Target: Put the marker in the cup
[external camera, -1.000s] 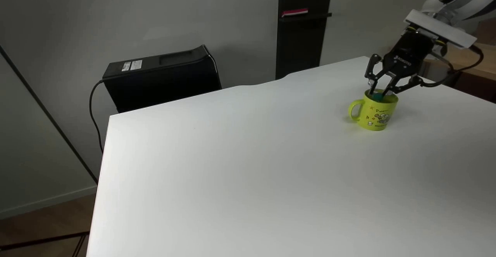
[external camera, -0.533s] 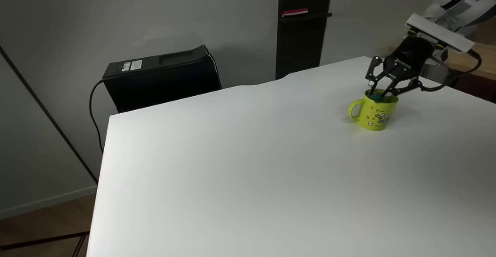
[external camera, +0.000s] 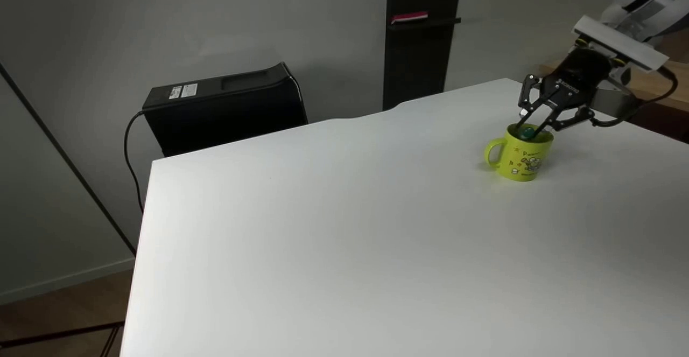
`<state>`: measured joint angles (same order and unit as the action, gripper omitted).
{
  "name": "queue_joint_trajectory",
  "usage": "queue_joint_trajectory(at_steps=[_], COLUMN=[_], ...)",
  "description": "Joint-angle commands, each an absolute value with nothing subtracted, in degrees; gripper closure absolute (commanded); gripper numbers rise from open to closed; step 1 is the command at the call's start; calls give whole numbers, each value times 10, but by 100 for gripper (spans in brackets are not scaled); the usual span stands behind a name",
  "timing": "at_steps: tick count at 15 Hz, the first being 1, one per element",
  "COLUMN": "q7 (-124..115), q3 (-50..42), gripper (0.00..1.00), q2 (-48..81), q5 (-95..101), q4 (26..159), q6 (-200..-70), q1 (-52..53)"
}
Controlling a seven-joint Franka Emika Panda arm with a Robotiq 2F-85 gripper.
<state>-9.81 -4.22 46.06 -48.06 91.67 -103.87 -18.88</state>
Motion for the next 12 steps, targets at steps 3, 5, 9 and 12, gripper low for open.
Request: queue_joint_trajectory(at_steps=[3, 5, 9, 12], q7=[-101, -102, -85, -82], q3=[-50, -56, -61, -53], gripper=[24, 12, 0, 0], q2=[473, 469, 453, 444], q5=[-490, -470, -404, -350], q4=[887, 890, 906, 912], q6=[-1013, -1021, -1054, -1073], q1=[-189, -175, -135, -107])
